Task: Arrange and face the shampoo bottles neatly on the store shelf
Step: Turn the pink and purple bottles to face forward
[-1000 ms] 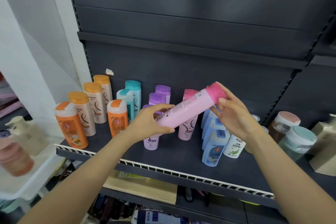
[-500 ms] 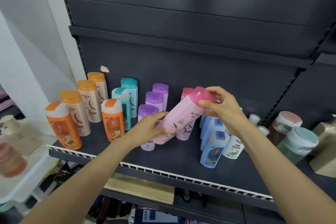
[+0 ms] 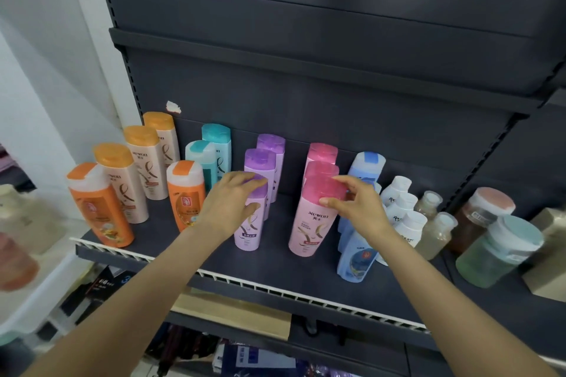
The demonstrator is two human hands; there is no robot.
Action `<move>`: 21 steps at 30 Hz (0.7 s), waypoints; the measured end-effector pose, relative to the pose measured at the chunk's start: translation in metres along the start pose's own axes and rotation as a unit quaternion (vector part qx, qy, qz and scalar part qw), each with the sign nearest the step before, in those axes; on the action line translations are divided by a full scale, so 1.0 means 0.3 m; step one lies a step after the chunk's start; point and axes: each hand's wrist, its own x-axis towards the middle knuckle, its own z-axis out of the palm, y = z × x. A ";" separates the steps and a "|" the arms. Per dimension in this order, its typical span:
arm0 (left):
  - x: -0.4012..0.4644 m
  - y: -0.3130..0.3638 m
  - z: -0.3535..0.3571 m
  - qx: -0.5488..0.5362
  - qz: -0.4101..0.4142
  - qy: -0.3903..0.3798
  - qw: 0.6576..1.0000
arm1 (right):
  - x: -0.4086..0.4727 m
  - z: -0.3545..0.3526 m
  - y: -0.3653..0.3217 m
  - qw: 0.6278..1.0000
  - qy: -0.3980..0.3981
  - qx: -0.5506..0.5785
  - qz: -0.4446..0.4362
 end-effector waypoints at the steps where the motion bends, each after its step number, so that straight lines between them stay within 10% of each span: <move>1: 0.002 -0.005 0.006 0.002 -0.006 -0.017 1.000 | 0.003 0.006 0.017 1.000 -0.005 -0.009 0.001; 21: 0.012 -0.032 0.021 -0.017 -0.002 -0.063 0.998 | 0.029 0.052 0.108 0.994 -0.043 -0.083 0.048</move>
